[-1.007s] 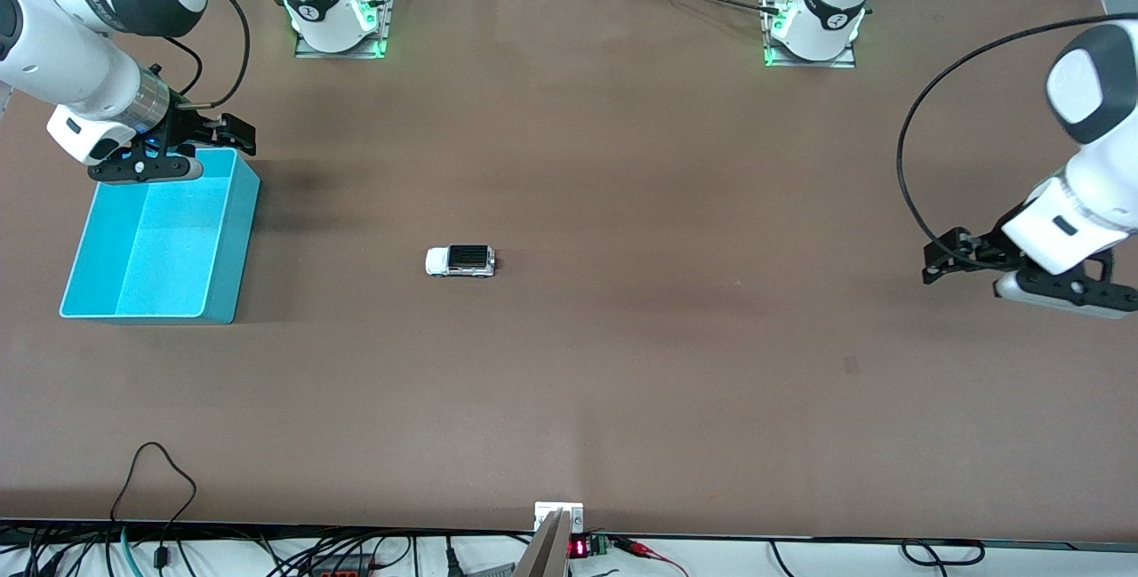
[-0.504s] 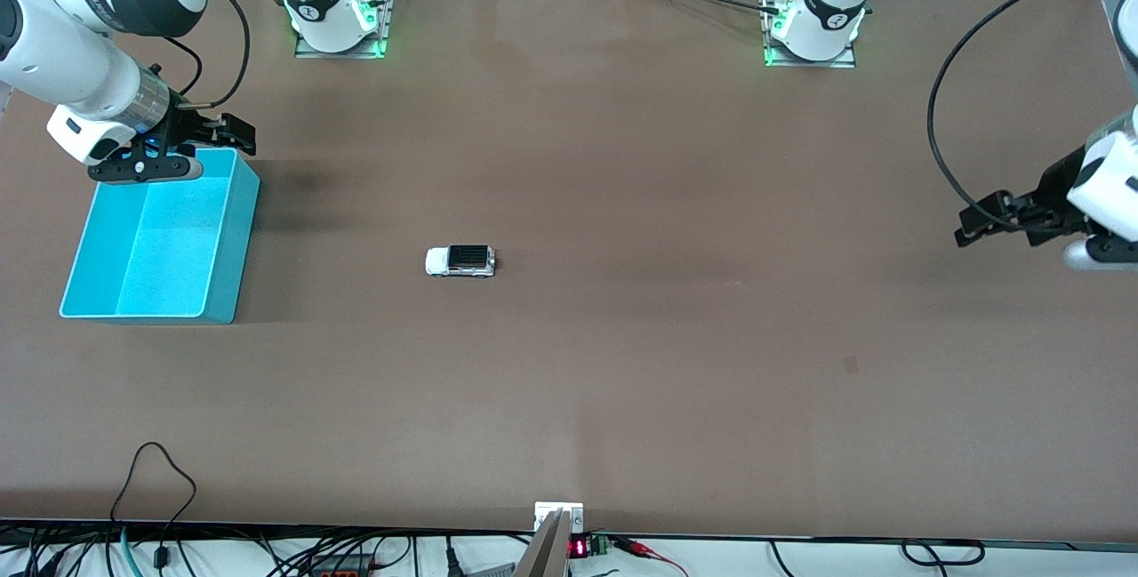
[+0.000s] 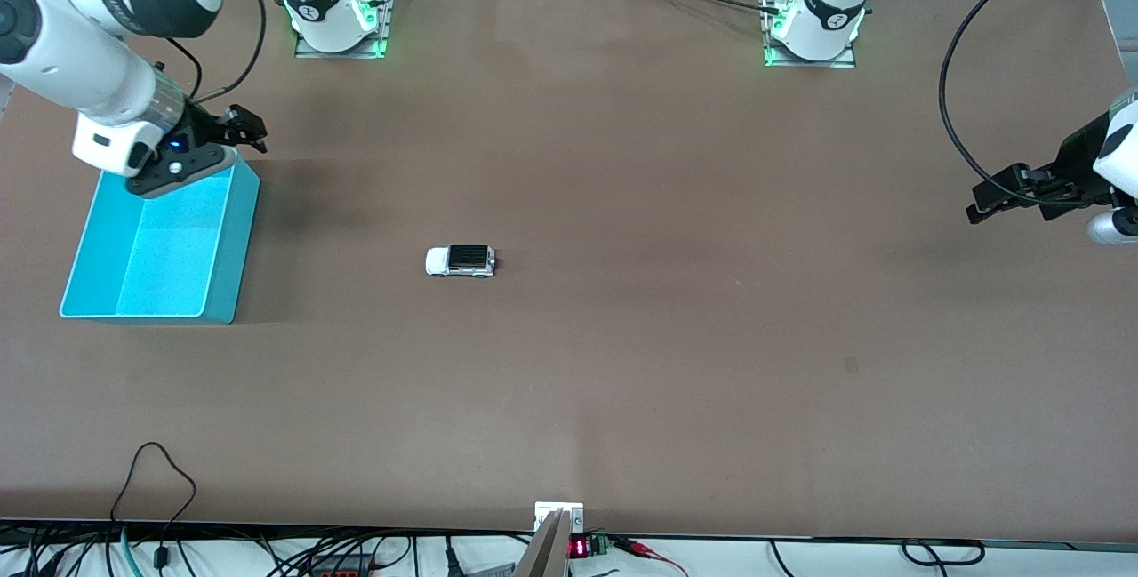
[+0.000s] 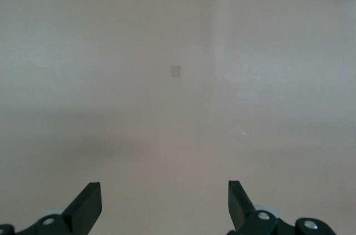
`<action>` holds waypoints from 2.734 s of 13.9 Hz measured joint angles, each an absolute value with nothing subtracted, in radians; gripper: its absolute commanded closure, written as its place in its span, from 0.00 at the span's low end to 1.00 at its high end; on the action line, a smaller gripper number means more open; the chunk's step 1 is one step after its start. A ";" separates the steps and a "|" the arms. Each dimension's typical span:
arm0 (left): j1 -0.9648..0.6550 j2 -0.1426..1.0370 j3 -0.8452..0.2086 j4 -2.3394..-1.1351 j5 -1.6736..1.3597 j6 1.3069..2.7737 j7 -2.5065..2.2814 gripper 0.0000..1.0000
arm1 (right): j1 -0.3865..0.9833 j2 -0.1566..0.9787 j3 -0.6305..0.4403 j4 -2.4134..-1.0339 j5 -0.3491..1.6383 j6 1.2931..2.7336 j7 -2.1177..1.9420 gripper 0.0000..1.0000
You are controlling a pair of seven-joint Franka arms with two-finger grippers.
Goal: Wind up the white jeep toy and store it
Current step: 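Move the right gripper from the bin to above the jeep, then lower the right gripper and grasp the white jeep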
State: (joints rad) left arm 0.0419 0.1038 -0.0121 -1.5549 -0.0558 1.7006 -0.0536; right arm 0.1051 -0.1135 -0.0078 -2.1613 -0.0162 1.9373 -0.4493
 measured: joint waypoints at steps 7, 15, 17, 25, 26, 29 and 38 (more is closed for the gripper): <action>0.039 0.100 -0.013 -1.541 -0.054 1.676 -0.054 0.00 | 0.308 -0.004 -0.001 -2.158 -0.019 2.107 -0.708 0.00; 0.041 0.097 -0.012 -1.514 -0.052 1.603 -0.054 0.00 | 0.422 0.220 -0.001 -1.997 -0.030 2.173 -0.943 0.00; 0.041 0.097 -0.012 -1.514 -0.052 1.603 -0.054 0.00 | 0.442 0.275 -0.001 -1.944 -0.030 2.173 -0.968 0.00; 0.045 0.097 -0.012 -1.515 -0.052 1.603 -0.053 0.00 | 0.500 0.424 -0.001 -1.845 -0.032 2.239 -0.992 0.00; 0.048 0.097 -0.011 -1.515 -0.052 1.603 -0.053 0.00 | 0.500 0.440 -0.002 -1.845 -0.043 2.258 -0.997 0.00; 0.051 0.097 -0.011 -1.515 -0.052 1.604 -0.053 0.00 | 0.510 0.477 -0.002 -1.844 -0.069 2.299 -1.009 0.00; 0.051 0.097 -0.011 -1.515 -0.052 1.605 -0.053 0.00 | 0.545 0.552 -0.002 -1.816 -0.090 2.360 -1.017 0.00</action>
